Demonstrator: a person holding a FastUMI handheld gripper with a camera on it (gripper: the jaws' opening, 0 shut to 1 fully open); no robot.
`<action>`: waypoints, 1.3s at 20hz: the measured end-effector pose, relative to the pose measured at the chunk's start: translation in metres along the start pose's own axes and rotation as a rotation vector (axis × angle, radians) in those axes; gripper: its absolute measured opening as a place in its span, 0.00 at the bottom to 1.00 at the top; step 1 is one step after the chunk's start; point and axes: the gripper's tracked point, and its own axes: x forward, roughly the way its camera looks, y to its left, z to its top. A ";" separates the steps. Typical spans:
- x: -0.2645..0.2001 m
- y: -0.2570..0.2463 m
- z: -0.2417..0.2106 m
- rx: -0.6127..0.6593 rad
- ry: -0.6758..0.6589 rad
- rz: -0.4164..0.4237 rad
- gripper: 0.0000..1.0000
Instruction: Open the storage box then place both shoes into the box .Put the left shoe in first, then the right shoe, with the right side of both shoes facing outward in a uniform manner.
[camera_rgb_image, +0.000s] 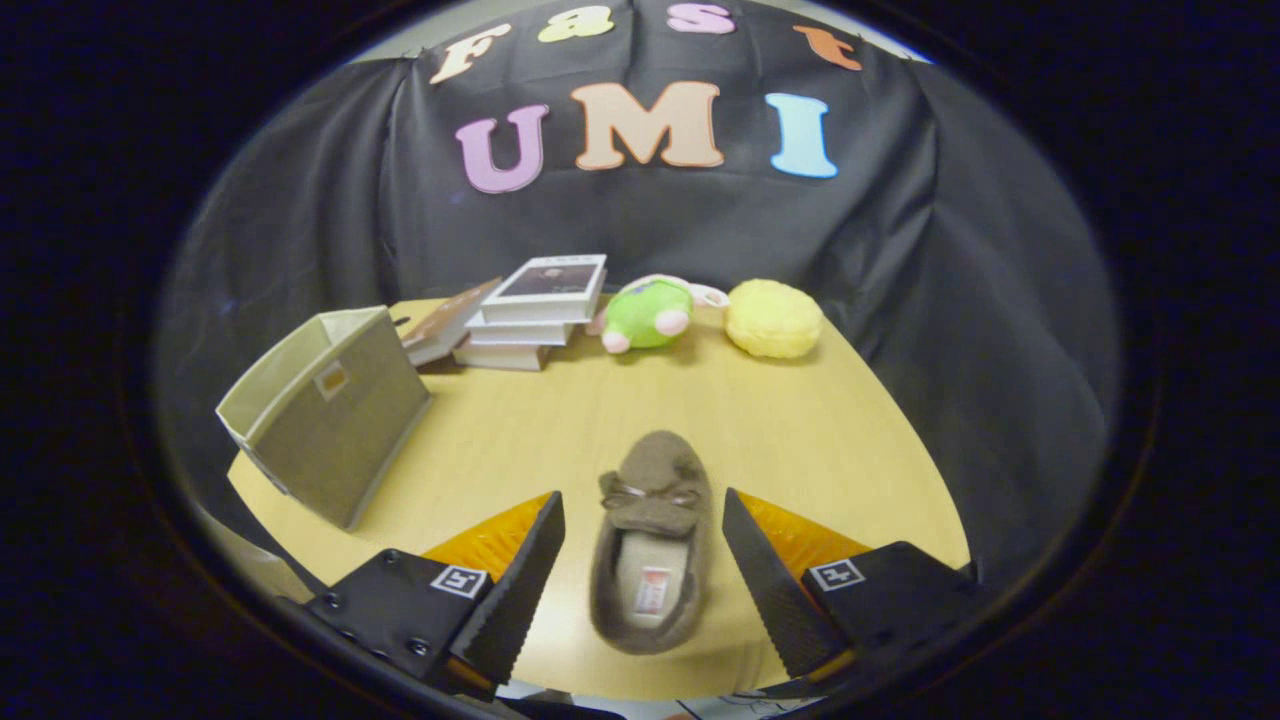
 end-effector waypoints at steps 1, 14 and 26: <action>0.007 -0.008 -0.009 0.003 0.025 -0.005 1.00; 0.053 -0.027 -0.075 0.138 0.282 0.041 0.55; 0.034 -0.040 -0.076 0.345 0.357 -0.112 0.03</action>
